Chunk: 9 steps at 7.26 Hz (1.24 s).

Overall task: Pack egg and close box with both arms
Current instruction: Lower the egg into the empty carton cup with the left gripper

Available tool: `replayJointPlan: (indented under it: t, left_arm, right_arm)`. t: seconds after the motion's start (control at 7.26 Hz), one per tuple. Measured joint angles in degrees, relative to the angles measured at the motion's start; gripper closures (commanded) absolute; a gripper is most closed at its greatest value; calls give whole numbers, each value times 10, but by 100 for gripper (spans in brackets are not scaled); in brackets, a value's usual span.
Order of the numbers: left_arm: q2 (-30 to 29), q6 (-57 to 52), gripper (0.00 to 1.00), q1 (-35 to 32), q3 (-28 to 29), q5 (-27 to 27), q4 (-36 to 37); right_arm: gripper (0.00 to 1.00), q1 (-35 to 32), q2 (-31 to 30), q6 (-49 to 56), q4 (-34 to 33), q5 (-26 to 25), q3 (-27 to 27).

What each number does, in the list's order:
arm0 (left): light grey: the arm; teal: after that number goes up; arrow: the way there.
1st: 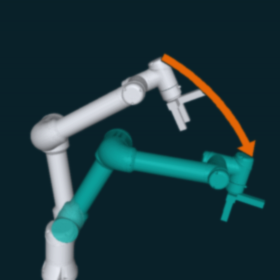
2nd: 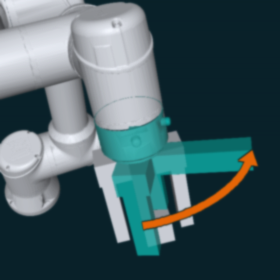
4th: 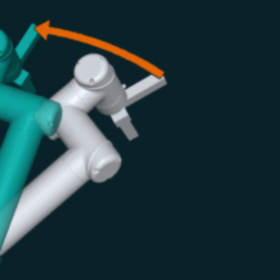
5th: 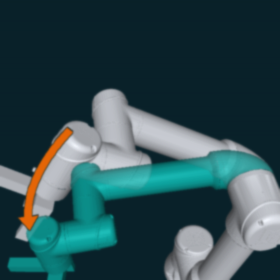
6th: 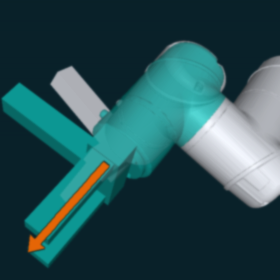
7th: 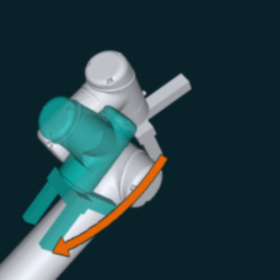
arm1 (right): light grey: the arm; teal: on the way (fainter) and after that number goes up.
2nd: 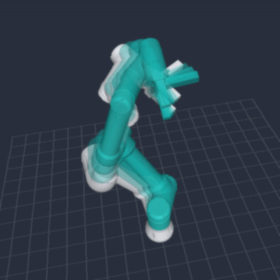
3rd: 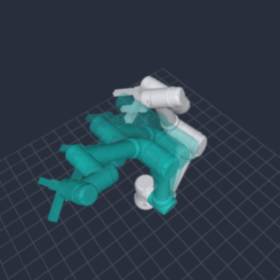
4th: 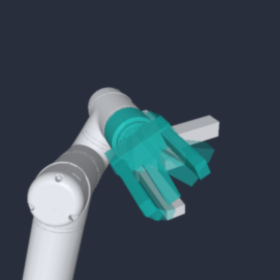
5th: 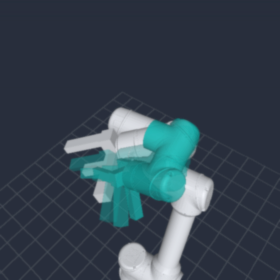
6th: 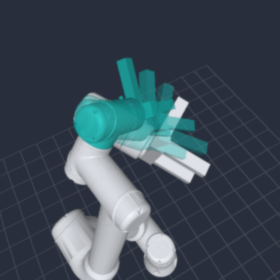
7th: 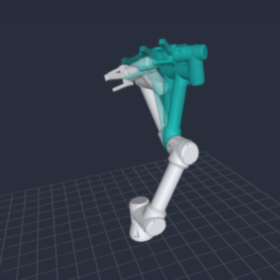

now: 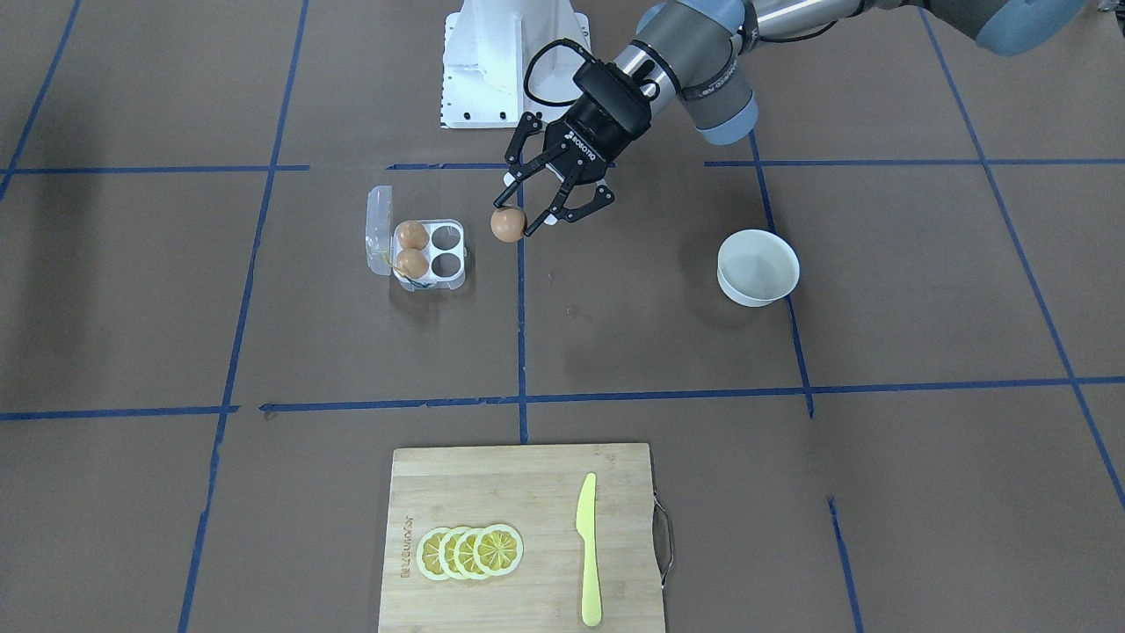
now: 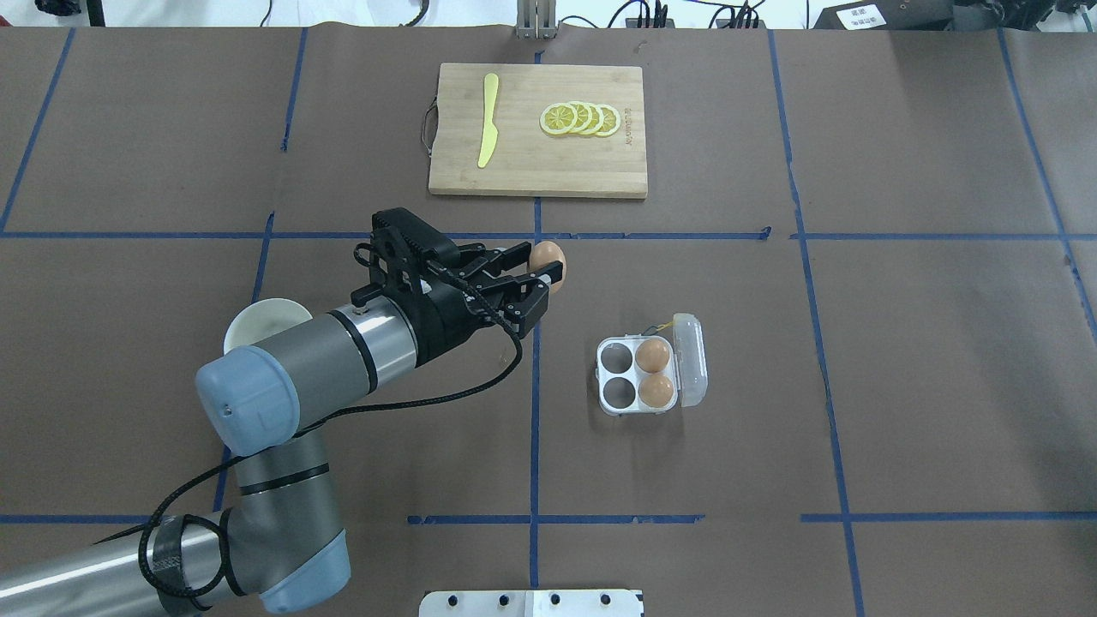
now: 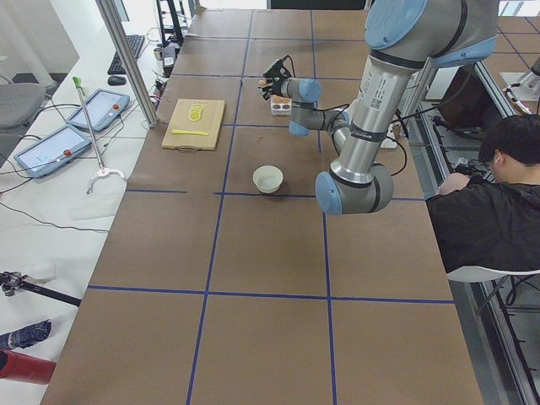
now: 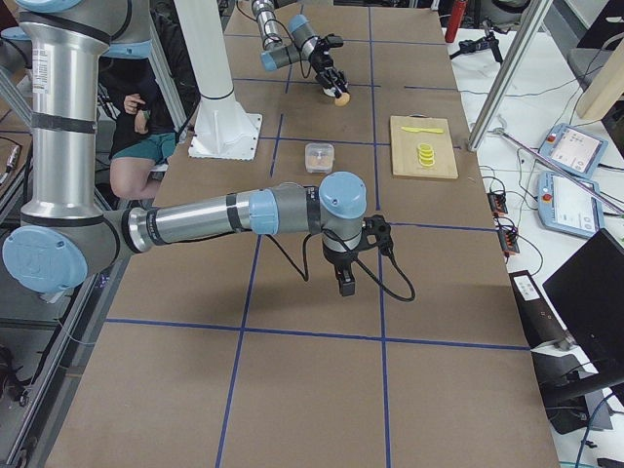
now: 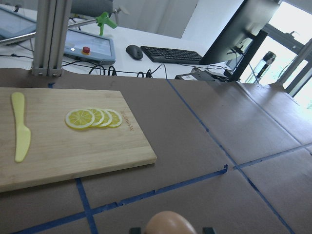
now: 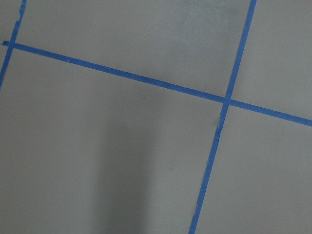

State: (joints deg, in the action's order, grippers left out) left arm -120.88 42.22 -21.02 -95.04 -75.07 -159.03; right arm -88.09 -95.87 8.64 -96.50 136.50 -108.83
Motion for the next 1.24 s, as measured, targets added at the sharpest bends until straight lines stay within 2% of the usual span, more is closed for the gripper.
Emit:
replayJointPlan:
  t: [0.69, 1.24]
  left_arm:
    - [-65, -194, 100, 31, 96, 3, -41]
    - [-76, -265, 100, 67, 140, 3, -62]
  right_arm:
    - [0, -1, 0, -1, 0, -3, 5]
    - [0, -8, -6, -1, -1, -10, 6]
